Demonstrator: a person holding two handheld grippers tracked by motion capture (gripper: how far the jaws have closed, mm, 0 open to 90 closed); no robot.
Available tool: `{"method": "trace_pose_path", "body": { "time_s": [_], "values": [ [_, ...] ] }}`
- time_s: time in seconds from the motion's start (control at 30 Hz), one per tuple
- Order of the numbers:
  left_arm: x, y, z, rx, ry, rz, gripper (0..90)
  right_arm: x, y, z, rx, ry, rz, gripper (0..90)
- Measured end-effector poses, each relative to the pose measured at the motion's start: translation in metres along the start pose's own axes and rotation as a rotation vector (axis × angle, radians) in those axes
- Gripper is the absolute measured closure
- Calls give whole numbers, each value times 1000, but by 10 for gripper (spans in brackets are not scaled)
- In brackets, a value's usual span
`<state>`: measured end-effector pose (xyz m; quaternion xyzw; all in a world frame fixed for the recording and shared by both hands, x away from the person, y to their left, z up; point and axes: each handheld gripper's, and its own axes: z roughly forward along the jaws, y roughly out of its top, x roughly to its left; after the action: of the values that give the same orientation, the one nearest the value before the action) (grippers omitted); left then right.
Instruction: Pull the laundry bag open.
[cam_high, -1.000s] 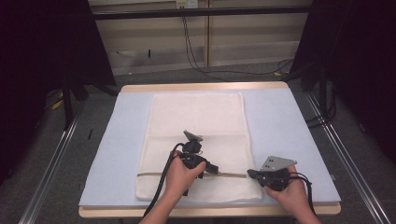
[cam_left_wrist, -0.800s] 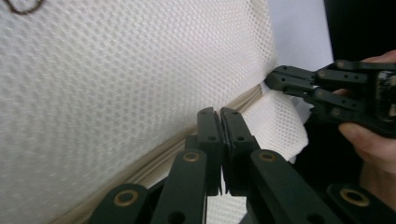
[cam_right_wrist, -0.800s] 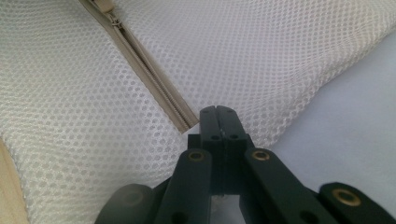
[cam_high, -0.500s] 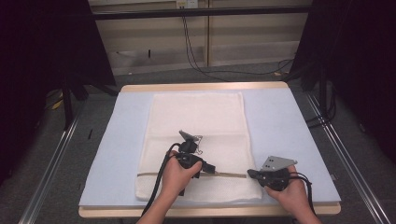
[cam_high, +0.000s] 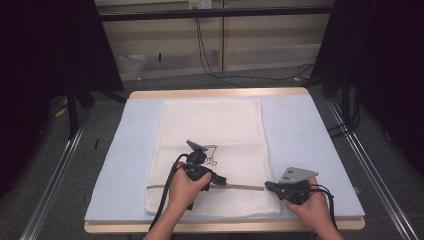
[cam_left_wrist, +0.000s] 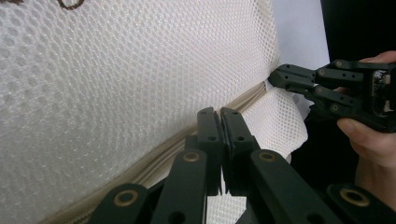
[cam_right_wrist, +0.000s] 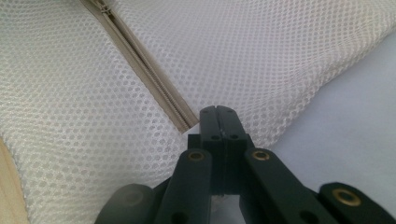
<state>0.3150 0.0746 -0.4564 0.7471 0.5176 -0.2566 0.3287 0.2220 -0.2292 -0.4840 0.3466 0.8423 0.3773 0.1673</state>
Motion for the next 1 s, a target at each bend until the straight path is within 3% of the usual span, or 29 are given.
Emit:
{"method": "trace_pose_path", "body": {
  "time_s": [0.03,0.23,0.3,0.37,0.63,0.7,0.77,1.0],
  "values": [
    [0,0,-1,4,14,8,877,0,0,0,0,0,0,900],
    [2,0,-3,10,-5,-1,878,0,0,0,-1,-1,1,900],
    [3,0,-4,10,15,12,878,0,0,0,-1,-2,1,900],
    [3,-1,-4,1,-8,-5,878,0,0,0,-1,-1,1,900],
    [4,-1,-4,-3,-2,-10,878,0,0,0,-2,0,1,900],
    [4,-1,-6,-1,18,-1,878,0,0,0,-2,0,1,900],
    [6,-1,-8,7,-3,-2,878,0,0,0,-2,0,1,900],
    [6,-2,-7,2,0,-4,878,0,0,0,-2,0,0,900]
  ]
}}
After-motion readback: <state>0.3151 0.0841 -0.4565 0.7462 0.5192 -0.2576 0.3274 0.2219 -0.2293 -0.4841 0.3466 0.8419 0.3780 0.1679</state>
